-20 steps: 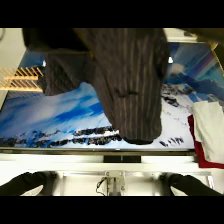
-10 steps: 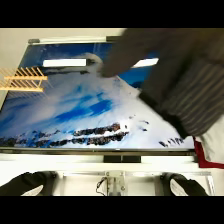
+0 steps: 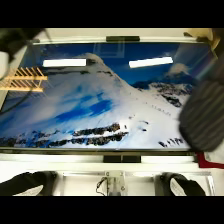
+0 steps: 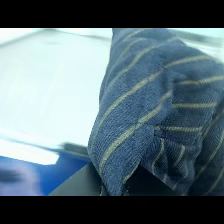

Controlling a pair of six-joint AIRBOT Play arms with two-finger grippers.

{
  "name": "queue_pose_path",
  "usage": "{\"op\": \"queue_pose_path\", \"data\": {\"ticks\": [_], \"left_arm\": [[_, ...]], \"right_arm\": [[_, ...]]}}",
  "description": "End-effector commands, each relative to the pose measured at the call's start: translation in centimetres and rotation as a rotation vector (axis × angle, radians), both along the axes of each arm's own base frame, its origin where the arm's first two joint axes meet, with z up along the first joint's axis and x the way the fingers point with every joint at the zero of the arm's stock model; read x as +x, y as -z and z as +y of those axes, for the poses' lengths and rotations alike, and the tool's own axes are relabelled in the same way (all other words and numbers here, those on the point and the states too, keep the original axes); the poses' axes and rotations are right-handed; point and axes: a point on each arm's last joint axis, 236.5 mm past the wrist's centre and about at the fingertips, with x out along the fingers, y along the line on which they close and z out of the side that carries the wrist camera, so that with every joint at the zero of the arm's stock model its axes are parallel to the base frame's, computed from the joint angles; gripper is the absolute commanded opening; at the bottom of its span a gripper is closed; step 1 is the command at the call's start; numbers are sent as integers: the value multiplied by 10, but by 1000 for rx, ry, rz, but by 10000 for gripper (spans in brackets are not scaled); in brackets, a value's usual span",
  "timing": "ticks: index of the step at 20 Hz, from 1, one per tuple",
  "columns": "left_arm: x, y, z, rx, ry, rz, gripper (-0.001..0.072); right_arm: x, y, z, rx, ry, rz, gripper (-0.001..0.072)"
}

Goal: Fold the shirts.

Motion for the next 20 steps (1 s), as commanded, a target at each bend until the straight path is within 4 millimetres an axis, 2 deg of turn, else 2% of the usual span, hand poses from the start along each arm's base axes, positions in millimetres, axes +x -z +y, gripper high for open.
{"op": "queue_pose_path", "data": {"ticks": [1,4,6,8,11,12,14,16,18,20], "left_arm": [[21,41,-39,-152,74,153,668],[32,66,-63,-254,125,246,668],[38,85,-72,-259,134,297,668],[44,90,-62,-232,114,303,668],[51,73,-32,-275,74,285,668],[51,68,-28,-312,78,296,668],[46,63,-32,-363,105,320,668],[38,52,-33,-329,122,279,668],[32,44,-12,-254,105,249,667],[26,57,11,-205,78,326,667]], "right_arm": [[-19,-5,54,8,-197,-15,87],[-26,-10,73,17,-258,-36,87],[-29,-13,78,20,-275,-47,87],[-27,-8,80,16,-280,-29,87],[-26,10,92,15,-340,50,87],[-26,18,99,16,-371,85,87],[-21,31,104,10,-394,132,87],[-15,33,103,-10,-386,128,87],[-9,37,101,-31,-373,130,87],[-7,39,102,-36,-381,134,87]]}}
